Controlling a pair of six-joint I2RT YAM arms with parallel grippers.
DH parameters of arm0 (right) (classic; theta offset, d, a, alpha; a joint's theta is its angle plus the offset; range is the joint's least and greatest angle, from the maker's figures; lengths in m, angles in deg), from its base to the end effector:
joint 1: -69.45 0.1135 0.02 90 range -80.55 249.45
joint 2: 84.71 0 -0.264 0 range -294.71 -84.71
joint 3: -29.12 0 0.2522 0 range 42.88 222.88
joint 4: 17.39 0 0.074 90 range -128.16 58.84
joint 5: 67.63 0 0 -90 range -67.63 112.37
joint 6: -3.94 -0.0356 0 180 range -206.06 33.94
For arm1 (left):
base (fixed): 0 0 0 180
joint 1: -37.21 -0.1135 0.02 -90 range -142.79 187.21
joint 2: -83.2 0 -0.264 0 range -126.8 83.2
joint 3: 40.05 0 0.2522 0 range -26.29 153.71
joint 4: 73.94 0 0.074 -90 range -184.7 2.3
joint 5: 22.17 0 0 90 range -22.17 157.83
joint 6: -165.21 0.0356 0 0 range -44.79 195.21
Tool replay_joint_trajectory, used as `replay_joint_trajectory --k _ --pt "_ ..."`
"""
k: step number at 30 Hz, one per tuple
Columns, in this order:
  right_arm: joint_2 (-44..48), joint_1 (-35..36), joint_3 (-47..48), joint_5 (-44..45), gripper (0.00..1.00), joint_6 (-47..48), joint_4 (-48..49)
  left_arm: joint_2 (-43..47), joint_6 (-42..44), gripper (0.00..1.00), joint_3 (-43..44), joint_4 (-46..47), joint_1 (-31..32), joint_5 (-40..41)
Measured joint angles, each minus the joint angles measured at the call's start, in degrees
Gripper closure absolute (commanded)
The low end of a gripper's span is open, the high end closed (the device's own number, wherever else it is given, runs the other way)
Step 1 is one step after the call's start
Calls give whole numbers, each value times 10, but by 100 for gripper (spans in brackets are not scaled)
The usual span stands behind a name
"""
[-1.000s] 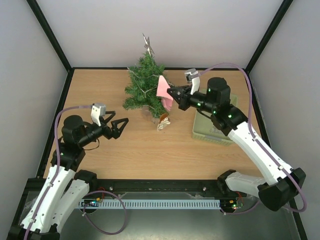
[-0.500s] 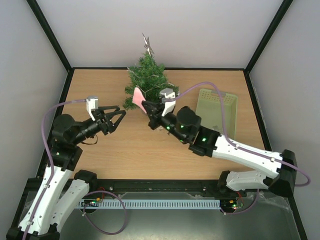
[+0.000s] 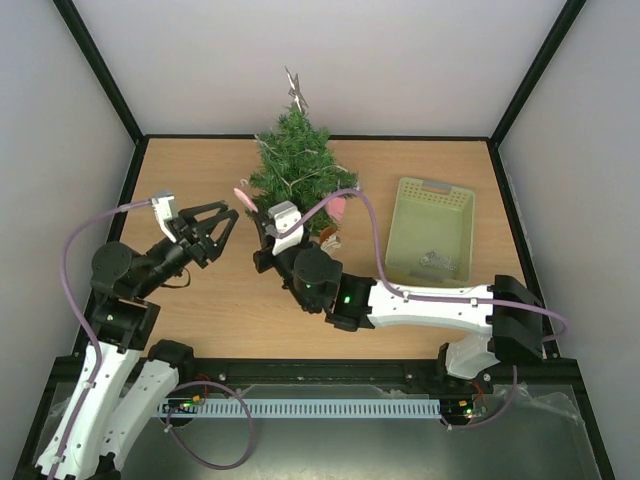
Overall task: Decorate the small christmas tree
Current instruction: Hang the decoration item on the Christmas tree.
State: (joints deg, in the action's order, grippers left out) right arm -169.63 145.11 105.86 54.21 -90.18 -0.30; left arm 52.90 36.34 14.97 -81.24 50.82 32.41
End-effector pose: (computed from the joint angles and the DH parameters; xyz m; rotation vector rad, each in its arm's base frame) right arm 0.1047 0.3337 0.3567 -0.4415 1.4149 0.7464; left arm 0.1112 -0.0482 0.3830 0.2679 1.3945 -1.1571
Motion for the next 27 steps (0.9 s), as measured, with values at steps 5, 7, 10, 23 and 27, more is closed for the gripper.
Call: replay_joint_trajectory --k 5,7,10,23,27 --pt "-11 24 3 24 98 50 42 -16 8 48 1 1 0 24" --pt "-14 31 5 32 98 66 53 -26 9 50 1 0 0 31" --pt "-24 37 16 39 98 82 59 -38 8 53 2 1 0 35" --pt "-62 42 41 59 98 108 68 -35 -17 53 2 19 2 18" --pt "-65 43 43 63 98 110 68 -35 -17 66 2 18 2 18"
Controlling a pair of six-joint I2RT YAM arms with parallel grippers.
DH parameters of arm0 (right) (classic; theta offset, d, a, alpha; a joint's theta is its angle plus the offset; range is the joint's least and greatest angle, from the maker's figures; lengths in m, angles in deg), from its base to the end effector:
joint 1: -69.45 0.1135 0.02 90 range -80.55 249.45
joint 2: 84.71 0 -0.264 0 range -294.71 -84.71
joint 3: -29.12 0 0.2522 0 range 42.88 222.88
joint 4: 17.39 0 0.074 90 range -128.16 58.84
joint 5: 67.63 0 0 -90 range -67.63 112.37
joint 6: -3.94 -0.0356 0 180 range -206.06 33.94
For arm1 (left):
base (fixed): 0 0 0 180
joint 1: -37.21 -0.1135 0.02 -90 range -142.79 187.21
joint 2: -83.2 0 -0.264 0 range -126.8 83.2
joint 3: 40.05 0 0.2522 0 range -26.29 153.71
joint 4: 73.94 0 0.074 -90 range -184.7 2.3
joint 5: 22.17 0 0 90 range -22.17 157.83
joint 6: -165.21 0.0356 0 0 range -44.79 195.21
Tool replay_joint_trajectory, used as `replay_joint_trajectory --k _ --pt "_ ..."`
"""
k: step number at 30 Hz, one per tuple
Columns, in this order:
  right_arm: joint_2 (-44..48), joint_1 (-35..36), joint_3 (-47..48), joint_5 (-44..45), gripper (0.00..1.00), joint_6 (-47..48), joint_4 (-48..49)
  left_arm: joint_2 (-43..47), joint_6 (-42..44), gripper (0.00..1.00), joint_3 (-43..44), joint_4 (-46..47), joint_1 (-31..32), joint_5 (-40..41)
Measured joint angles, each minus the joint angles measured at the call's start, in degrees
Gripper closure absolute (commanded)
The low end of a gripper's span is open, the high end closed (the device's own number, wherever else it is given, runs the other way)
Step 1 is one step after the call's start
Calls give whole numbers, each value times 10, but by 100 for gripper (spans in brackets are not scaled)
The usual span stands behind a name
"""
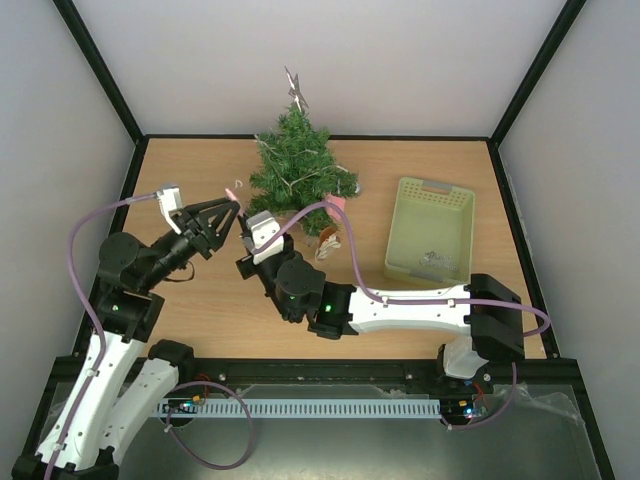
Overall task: Decorate the small christmas tree
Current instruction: Hang the decoration item on the Christmas tree.
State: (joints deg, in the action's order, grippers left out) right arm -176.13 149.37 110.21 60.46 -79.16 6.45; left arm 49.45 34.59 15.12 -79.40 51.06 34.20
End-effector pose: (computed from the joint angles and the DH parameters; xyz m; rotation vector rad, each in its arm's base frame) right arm 0.0871 0.3642 0.3560 -0.4779 1.3305 0.6182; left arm 0.1263 -0.0514 0.3808 0.2116 1.4239 -1.1699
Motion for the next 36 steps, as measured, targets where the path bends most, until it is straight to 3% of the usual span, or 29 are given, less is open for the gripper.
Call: replay_joint_trajectory --k 3,9,15,18,25,27,36 --pt "-2 0 5 1 98 2 0 -6 3 81 0 -1 0 0" --pt "-3 0 5 3 98 8 0 -17 19 97 0 -5 0 1" --pt "-3 0 2 3 95 19 4 -24 38 98 0 -11 1 0" --pt "-3 0 -3 2 77 22 7 -23 48 98 0 -12 1 0" --pt "34 0 -85 4 25 5 3 -12 103 98 -13 -12 1 23" --pt "70 0 -123 4 1 -5 -9 -9 133 98 -25 -3 1 37" --pt "283 0 -217 5 2 -70 -65 -34 285 98 -59 85 4 110"
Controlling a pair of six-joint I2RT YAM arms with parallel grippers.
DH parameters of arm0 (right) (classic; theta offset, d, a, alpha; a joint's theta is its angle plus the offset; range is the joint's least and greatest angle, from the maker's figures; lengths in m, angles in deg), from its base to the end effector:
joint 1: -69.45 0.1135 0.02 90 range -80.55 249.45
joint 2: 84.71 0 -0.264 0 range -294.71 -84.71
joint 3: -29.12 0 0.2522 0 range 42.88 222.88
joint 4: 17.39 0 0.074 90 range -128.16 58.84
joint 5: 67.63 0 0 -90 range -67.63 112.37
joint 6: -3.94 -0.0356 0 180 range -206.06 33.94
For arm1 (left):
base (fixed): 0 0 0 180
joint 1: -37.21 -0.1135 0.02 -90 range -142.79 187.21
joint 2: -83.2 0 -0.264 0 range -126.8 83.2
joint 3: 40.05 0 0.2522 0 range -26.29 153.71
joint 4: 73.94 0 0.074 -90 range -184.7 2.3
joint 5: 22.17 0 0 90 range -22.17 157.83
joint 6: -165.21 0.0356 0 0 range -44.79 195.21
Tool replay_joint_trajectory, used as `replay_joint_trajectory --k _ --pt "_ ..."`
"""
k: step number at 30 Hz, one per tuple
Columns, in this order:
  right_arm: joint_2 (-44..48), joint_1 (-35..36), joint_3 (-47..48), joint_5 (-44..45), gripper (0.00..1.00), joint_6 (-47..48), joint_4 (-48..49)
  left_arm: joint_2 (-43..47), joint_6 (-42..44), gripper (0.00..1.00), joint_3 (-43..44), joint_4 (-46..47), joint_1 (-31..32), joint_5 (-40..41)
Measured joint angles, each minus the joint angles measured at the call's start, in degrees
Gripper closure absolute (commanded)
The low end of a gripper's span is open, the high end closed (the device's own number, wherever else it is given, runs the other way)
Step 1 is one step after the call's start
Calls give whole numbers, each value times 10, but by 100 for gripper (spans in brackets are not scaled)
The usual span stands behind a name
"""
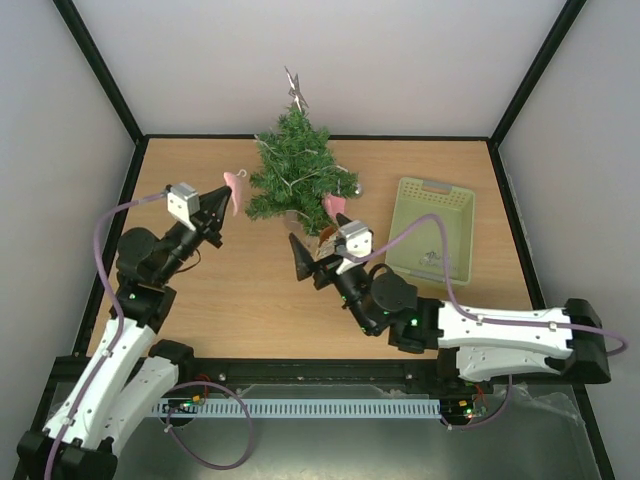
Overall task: Decorate the small christmas tree
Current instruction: Hang the decoration item on the Christmas tree.
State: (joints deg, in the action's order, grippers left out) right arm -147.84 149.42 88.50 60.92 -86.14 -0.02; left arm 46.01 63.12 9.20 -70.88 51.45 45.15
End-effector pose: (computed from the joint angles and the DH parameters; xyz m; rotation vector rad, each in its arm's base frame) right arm 0.0656 0.2436 0.3565 -0.3917 1.3681 0.7149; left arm 0.1512 -0.0525 0.3536 0.3682 1.3054 -0.6465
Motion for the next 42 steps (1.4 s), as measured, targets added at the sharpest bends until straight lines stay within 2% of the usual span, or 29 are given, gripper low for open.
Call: replay_joint_trajectory --k 10,20,42 --pt "132 0 -46 7 2 -10 -56 -133 141 98 35 65 1 49" --pt "204 0 -62 25 2 16 -69 -212 205 98 90 87 1 43" --pt "193 0 -67 25 2 54 -79 -243 248 98 97 92 1 1"
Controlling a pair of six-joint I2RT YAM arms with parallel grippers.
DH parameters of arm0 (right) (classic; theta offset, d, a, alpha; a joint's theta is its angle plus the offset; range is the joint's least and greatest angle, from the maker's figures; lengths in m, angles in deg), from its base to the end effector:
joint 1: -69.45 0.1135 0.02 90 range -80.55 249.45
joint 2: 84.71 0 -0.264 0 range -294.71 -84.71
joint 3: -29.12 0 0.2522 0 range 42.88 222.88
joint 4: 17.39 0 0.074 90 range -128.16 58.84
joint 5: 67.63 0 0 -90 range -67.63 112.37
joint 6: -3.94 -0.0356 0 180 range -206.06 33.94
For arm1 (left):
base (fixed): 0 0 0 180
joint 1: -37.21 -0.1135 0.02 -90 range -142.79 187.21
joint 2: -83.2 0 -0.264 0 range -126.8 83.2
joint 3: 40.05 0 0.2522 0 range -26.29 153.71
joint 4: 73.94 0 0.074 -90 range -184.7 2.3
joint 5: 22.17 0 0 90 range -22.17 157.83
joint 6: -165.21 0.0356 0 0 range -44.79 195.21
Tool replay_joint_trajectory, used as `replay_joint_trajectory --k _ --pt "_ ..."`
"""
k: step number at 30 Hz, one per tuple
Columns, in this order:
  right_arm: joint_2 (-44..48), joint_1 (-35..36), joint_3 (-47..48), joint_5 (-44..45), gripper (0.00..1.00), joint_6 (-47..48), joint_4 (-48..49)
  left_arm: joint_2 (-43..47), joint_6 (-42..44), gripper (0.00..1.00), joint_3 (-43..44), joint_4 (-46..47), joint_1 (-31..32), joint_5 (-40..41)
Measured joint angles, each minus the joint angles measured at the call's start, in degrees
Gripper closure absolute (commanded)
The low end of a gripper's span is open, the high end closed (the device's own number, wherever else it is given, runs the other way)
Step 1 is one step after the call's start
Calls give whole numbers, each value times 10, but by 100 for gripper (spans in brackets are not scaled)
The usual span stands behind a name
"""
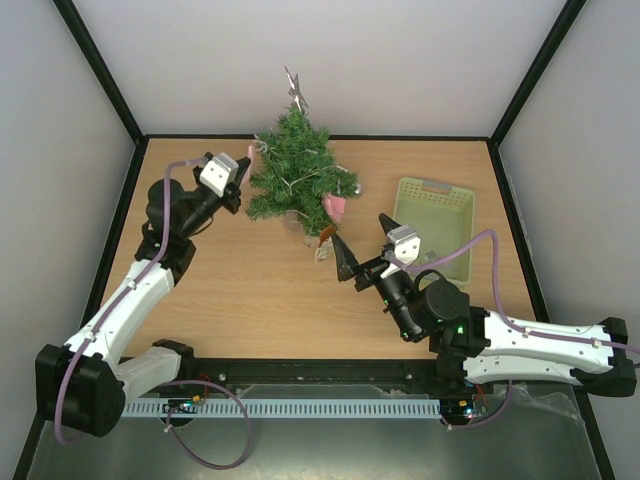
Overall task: Decorate the small christmas tree
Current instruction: Hang the decoration item on the Christmas tree.
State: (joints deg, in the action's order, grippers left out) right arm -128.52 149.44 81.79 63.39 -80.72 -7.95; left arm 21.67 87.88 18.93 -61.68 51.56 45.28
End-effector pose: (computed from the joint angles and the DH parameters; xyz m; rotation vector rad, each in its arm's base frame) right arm 0.0533 0.1677 0.3668 -0.3590 1.3129 0.6548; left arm 0.2402 -0.0755 0.3524 0.6409 1.2683 -0.2997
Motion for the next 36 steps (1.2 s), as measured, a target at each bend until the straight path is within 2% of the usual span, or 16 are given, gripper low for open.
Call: replay_joint_trajectory --k 36 --pt "2 0 -5 -6 2 18 2 -45 13 98 -9 -1 0 -19"
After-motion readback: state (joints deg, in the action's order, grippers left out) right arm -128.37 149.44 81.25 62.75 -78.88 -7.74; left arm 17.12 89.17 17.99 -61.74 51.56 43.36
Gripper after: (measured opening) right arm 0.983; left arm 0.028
